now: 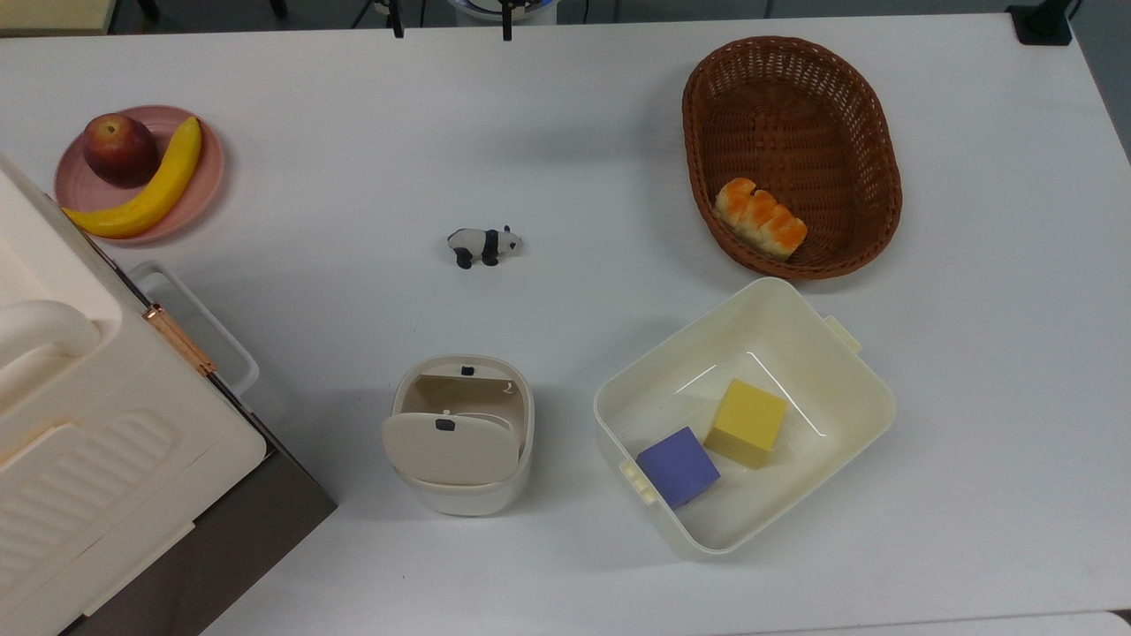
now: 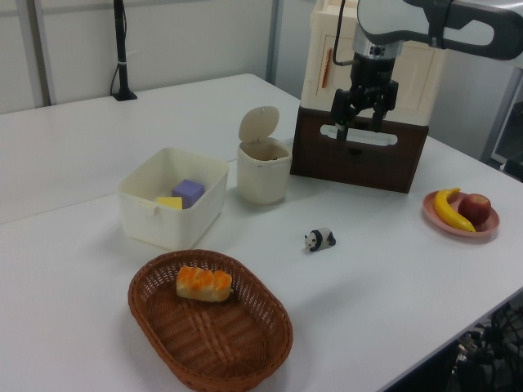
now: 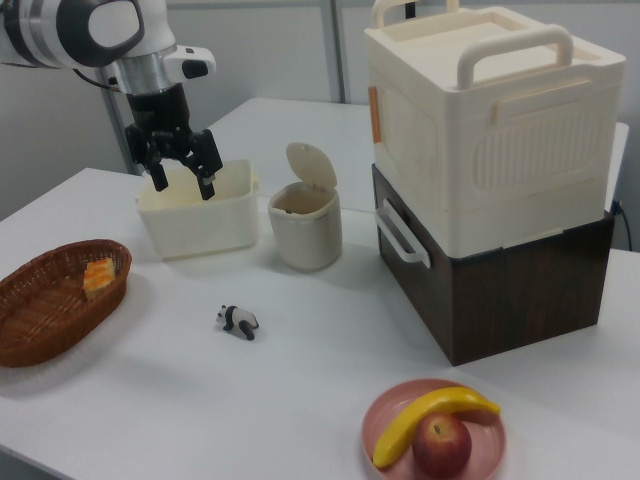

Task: Grab it up and put it in the trash

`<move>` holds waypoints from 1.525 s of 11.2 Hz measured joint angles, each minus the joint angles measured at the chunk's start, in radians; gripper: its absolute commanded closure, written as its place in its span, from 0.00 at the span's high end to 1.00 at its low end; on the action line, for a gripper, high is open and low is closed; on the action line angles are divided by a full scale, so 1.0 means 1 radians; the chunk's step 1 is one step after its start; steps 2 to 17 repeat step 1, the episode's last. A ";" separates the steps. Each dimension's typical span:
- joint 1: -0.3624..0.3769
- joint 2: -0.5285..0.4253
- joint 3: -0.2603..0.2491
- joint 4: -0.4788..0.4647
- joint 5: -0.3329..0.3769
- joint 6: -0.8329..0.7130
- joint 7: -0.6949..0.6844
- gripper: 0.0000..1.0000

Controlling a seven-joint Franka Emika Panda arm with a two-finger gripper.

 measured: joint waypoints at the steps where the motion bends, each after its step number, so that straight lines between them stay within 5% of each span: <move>1: 0.001 0.000 -0.002 0.000 0.000 0.000 0.000 1.00; 17: 0.001 0.000 -0.002 0.000 0.000 0.000 0.000 1.00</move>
